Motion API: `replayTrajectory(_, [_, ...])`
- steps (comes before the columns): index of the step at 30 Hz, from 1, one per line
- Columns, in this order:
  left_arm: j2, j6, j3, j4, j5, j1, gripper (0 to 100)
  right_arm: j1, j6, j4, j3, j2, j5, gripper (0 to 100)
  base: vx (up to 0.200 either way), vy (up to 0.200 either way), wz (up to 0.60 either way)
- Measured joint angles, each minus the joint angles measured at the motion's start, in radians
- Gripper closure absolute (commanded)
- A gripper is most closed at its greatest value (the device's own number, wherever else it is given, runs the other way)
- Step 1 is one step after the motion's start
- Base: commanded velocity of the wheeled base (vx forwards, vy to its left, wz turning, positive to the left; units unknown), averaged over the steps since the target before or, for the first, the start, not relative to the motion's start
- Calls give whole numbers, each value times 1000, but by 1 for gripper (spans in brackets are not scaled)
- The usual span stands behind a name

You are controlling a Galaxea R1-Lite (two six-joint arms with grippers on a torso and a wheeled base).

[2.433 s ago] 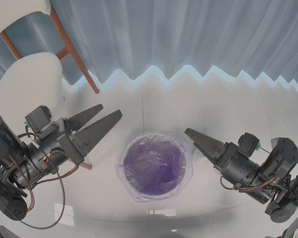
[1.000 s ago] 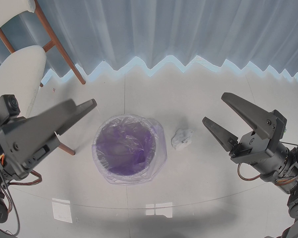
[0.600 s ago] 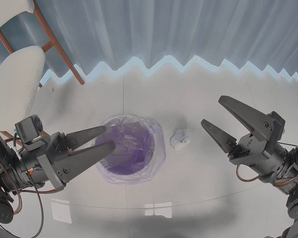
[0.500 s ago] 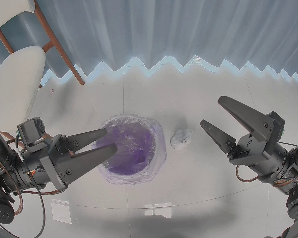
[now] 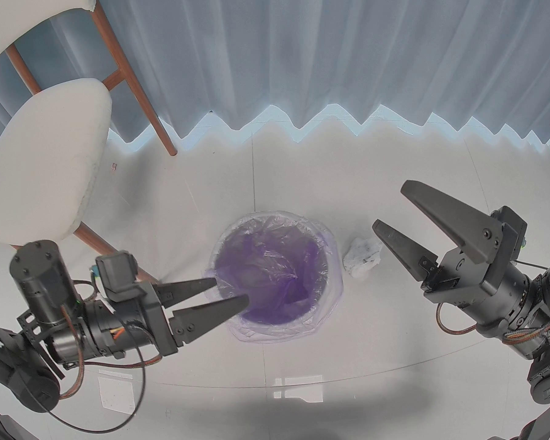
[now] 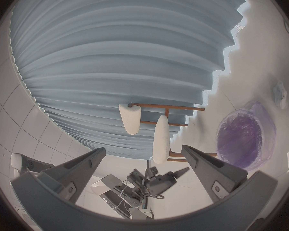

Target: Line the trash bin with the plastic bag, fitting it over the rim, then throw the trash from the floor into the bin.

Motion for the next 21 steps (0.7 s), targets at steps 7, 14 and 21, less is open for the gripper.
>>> replayTrajectory(7, [202,33,36,-165,11,-22,0,-13,-3,0,0,1,1,0,0,200,0])
replayTrajectory(14, [364,-59,33,-227,-9,-34,0,-19,-4,0,-1,1,2,0,-143,143,0])
replayTrajectory(21, [423,-79,28,-230,-61,-25,0,-20,-4,0,0,5,1,0,-200,0,0])
